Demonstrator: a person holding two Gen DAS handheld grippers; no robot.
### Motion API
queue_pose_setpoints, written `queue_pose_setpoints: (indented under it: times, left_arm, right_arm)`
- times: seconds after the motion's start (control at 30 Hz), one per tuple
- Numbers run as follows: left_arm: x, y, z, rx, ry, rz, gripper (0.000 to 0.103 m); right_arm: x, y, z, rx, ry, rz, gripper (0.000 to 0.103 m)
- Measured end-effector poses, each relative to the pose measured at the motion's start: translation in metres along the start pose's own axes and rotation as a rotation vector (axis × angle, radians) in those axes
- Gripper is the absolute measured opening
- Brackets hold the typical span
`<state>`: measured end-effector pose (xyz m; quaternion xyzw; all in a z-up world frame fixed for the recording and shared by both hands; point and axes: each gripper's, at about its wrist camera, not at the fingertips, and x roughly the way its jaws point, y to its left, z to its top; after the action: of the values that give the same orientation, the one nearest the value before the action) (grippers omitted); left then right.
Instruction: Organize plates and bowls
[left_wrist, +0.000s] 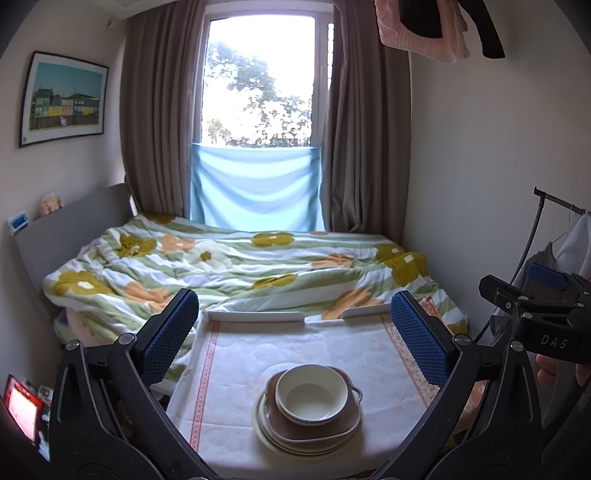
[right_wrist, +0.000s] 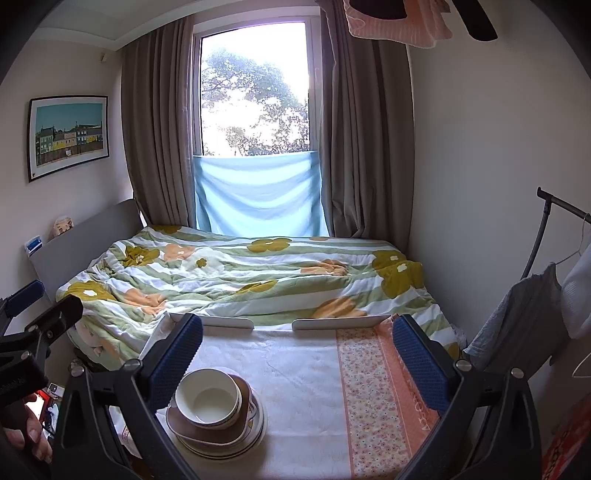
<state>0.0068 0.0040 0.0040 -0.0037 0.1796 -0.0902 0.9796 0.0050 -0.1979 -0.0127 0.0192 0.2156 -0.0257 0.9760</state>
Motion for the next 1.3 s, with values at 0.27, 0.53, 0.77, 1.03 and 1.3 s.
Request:
queue_pose_setpoints:
  times: [0.27, 0.53, 0.77, 1.03, 1.3]
  left_arm:
    - [-0.0038, -0.0025, 0.0020, 0.008, -0.008, 0.001, 0.103]
    - [-0.0037, -0.0040, 0.0024, 0.011, -0.002, 0.004, 0.103]
    - [-0.0047, -0.0043, 0.0021, 0.010, 0.000, 0.005, 0.103]
    - [-0.0055, -0.0037, 0.0017, 0.010, 0.000, 0.007, 0.103]
    - [-0.0068, -0.0025, 0.0020, 0.012, -0.008, 0.013, 0.103]
  right_arm:
    - [-0.0012, -0.0011, 0.0022, 0.000, -0.008, -0.011, 0.102]
    - [-0.0032, -0.0006, 0.0054, 0.004, -0.017, -0.023, 0.102]
    - [-0.0033, -0.0003, 0.0055, 0.005, -0.019, -0.022, 0.102]
    - [-0.0036, 0.0001, 0.0048, 0.004, -0.019, -0.021, 0.102]
    - [-0.0042, 0.0016, 0.0052, 0.006, -0.020, -0.023, 0.102]
